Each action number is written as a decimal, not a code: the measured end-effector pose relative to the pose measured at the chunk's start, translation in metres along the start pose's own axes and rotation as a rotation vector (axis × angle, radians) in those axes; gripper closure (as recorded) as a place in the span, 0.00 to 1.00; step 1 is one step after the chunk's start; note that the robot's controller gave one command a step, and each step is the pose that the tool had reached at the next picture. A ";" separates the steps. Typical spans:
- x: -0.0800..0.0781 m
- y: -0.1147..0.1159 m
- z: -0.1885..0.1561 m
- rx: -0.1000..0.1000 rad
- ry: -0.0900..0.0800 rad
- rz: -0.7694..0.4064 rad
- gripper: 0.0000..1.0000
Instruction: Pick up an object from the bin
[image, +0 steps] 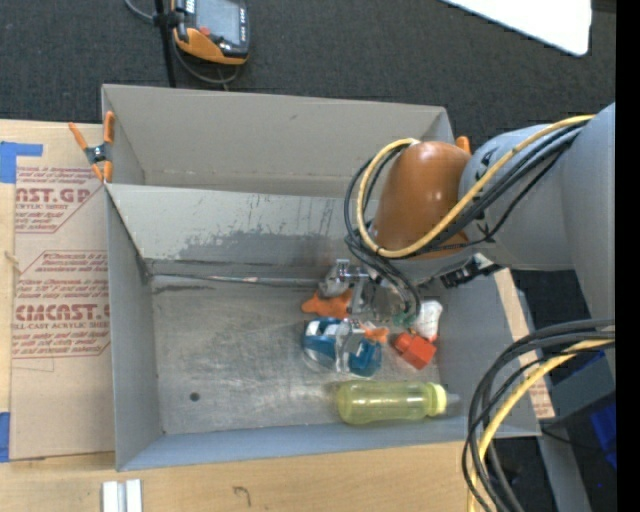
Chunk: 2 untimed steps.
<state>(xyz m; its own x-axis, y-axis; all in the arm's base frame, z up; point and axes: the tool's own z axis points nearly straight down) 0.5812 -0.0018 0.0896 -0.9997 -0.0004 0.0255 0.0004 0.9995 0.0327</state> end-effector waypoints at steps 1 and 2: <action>0.009 -0.003 -0.015 0.025 -0.017 -0.044 1.00; 0.006 -0.016 -0.038 0.029 -0.013 -0.043 1.00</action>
Offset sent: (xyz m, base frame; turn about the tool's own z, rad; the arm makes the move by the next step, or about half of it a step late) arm -0.0002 -0.0243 0.0469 -0.0351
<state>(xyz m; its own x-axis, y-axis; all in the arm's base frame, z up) 0.5761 -0.0187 0.1271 -0.9990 -0.0427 0.0118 -0.0426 0.9991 0.0042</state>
